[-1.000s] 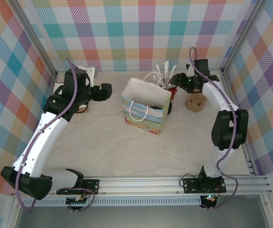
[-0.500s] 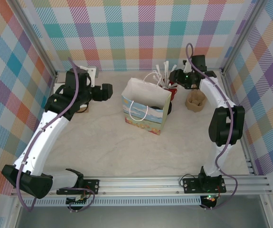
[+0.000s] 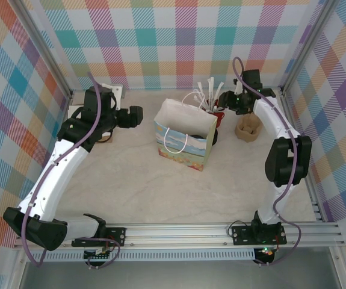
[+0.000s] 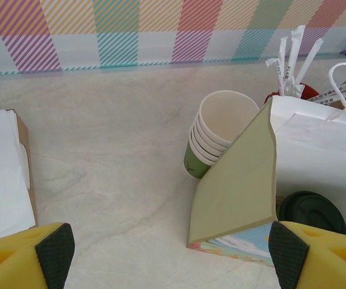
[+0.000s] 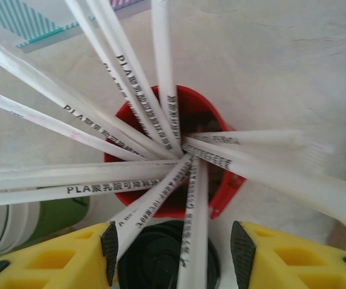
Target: Pack the takeout coffee
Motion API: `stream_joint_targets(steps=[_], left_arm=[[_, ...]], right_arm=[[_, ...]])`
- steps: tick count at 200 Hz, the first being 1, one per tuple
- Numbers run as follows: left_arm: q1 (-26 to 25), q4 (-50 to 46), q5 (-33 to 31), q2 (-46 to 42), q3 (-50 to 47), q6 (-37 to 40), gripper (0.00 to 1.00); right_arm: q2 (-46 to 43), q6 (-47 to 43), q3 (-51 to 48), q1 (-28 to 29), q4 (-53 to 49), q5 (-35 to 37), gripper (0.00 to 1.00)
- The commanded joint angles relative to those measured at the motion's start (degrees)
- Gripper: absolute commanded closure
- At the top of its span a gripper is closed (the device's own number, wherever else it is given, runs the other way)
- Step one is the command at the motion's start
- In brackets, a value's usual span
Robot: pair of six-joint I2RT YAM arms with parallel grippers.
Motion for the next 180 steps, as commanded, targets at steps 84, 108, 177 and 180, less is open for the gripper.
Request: stream_joint_targets(steps=[84,108,177,180], left_arm=[[0.4,-0.2,-1.2,-0.3,0.2,0.9,0.13],[0.4,-0.3,-1.3,-0.3,0.1,0.9,0.13],[0.4,-0.2,-1.6,-0.1,0.0,1.1,0.13],[0.4,-0.2,-1.5,-0.1,0.0,1.1,0.13]], right_arm=[[0.6,2.0,3.8,-3.0,-1.6,5.5,0.50],[2.5,2.4,6.0,-3.0,-2.5,3.9,0.52],[3.8,1.9,8.4,-3.0,-3.5,4.2,0.53],[3.9,1.8,8.6,-3.0,-3.9,4.7,0.53]])
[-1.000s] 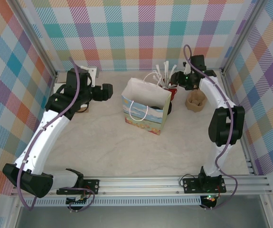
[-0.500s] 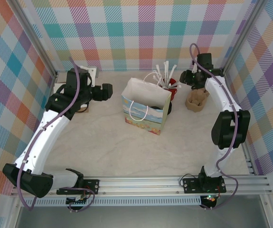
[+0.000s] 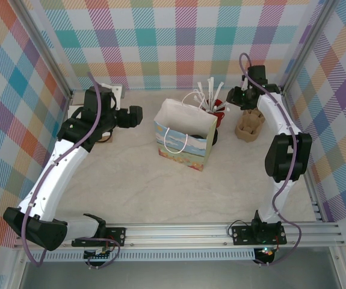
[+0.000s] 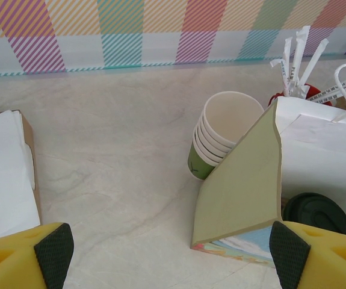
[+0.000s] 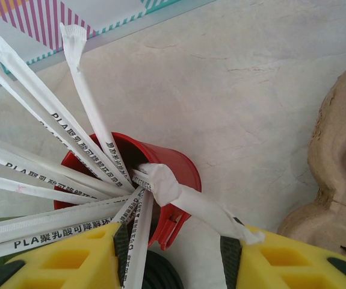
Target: Pack the takeout coffee
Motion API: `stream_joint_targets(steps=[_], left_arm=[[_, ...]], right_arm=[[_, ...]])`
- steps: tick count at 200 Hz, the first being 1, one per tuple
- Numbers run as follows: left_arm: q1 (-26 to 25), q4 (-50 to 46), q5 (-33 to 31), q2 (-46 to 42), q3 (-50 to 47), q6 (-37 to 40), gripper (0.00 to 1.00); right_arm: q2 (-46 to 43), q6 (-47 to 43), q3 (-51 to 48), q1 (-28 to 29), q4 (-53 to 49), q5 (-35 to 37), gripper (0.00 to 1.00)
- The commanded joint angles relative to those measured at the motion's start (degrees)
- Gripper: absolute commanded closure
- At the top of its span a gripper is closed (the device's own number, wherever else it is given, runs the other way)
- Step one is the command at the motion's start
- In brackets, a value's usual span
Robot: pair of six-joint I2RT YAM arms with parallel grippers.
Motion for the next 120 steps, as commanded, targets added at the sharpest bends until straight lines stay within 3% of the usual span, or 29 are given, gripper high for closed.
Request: stream_joint_targets(steps=[1,73,120], left_arm=[[0.4,-0.2,-0.9,-0.1,0.0,0.9,0.13],[0.4,0.1,-1.0,-0.1,0.1,1.0,0.13],[0.4,-0.2,-1.0,-0.2,0.3,1.0,0.13]], right_arm=[[0.0,0.0,2.9,0.0,-1.9,0.7,0.53],[-5.1,-2.3,1.6,2.1,-2.5,2.4,0.56],[-2.6,-3.3,5.4,3.0,-3.1,7.5,0.56]])
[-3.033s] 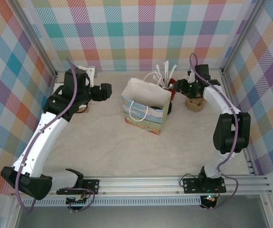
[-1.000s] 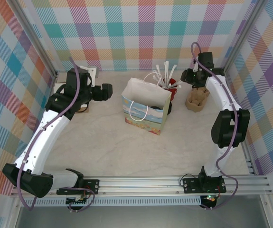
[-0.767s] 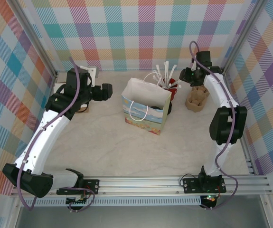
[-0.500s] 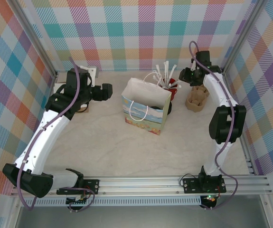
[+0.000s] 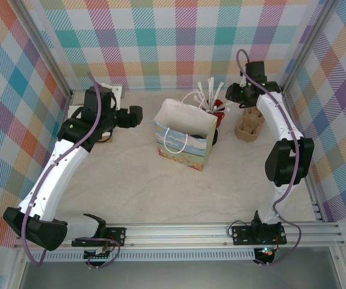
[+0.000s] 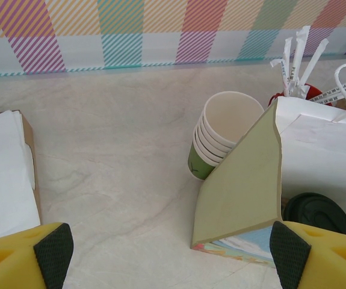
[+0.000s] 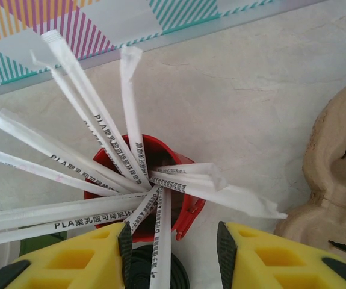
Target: Pack the takeout coffee
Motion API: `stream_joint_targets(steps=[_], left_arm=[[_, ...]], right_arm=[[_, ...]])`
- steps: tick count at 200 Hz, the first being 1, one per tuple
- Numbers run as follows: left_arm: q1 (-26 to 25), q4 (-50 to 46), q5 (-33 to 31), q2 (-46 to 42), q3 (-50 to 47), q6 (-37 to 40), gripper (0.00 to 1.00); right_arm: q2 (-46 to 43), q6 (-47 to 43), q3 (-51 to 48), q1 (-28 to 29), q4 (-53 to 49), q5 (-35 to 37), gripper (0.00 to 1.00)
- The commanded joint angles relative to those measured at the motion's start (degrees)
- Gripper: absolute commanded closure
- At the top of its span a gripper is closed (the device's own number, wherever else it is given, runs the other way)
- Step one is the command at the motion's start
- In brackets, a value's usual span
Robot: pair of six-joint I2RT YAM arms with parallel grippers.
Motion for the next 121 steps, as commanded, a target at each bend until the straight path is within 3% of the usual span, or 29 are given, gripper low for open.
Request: stream_joint_targets(steps=[1,46,121], left_arm=[[0.4,-0.2,-1.0,-0.3,0.3,1.0,0.13],[0.5,-0.5,-1.2,-0.4,0.4,1.1,0.13],[0.5,-0.7,-1.5,-0.2,0.7,1.3,0.12]], right_arm=[[0.7,-1.3,3.7,0.3,-1.4,3.3,0.56],[5.7,-1.3,10.7,0.3,-4.6,6.3,0.54],[10.9,-2.2,15.3,0.4,-6.6,4.2,0.56]])
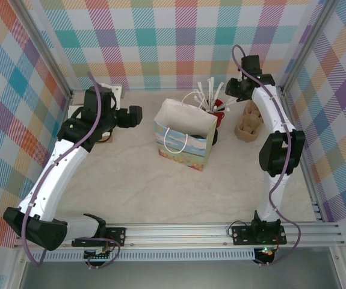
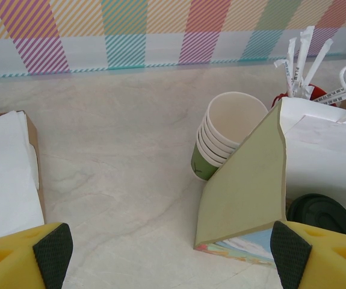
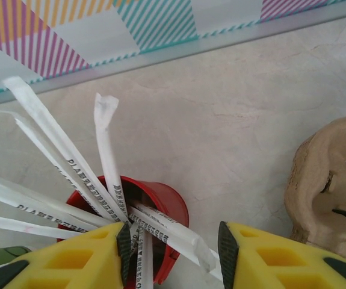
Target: Pack the takeout coffee
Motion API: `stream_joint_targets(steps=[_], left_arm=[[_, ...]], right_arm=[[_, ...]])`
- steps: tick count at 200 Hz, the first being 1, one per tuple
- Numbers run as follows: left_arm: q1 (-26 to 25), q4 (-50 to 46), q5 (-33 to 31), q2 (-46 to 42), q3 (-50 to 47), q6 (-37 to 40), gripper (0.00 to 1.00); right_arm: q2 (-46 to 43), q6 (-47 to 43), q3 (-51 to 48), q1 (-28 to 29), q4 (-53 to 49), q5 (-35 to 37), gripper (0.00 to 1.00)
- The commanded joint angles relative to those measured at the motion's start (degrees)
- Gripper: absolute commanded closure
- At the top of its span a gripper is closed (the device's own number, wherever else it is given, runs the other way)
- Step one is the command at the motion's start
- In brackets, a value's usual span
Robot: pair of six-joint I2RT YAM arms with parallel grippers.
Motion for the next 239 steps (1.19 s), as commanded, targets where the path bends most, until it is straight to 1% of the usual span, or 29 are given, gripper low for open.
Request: stream_joint_targets(steps=[1,22,54,80,101,113,160,204,239], left_arm=[[0.5,-0.7,-0.7,-0.2,0.7,1.1,0.12],[0.5,-0.8,-0.9,-0.3,0.7,1.1,0.12],[0.5,-0.8,-0.9,-0.4,0.6,1.1,0.12],[0.5,-0.8,-1.1,-0.7,0.4,1.1,0.12],[0.5,-0.8,-1.2,-0.8,0.3,1.1,0.12],[0.5,-0.8,-1.2,-0.8,0.3,1.1,0.12],[0.5,-0.3,-1.5,-1.5,-0.3,1.0,0.12],[0.5,0.6,-1.9,-2.4,-1.1,0.9,0.12],[0.5,1.3,-2.8,-2.8,-1.6,0.5,0.12]], right_arm=[[1.3,-1.1,2.8,0.0,-1.9,-0.4,0.56],[2.2,-1.1,3.0,0.1,-2.1,-0.2,0.57],[3.1,-1.4,3.0,0.5,-2.2,-0.3,0.64],[2.8,-1.9,2.9,0.8,-2.4,0.2,0.74],[2.0,-2.5,2.9,1.0,-2.6,0.6,0.86],[1.3,-3.0,2.9,1.3,-2.8,0.9,0.90],[-4.7,-5.7,1.4,2.8,-4.1,3.4,0.96],[-12.6,-8.7,-0.1,3.4,-6.5,5.3,0.96],[-18.3,-11.1,1.6,3.5,-10.1,6.0,0.96]])
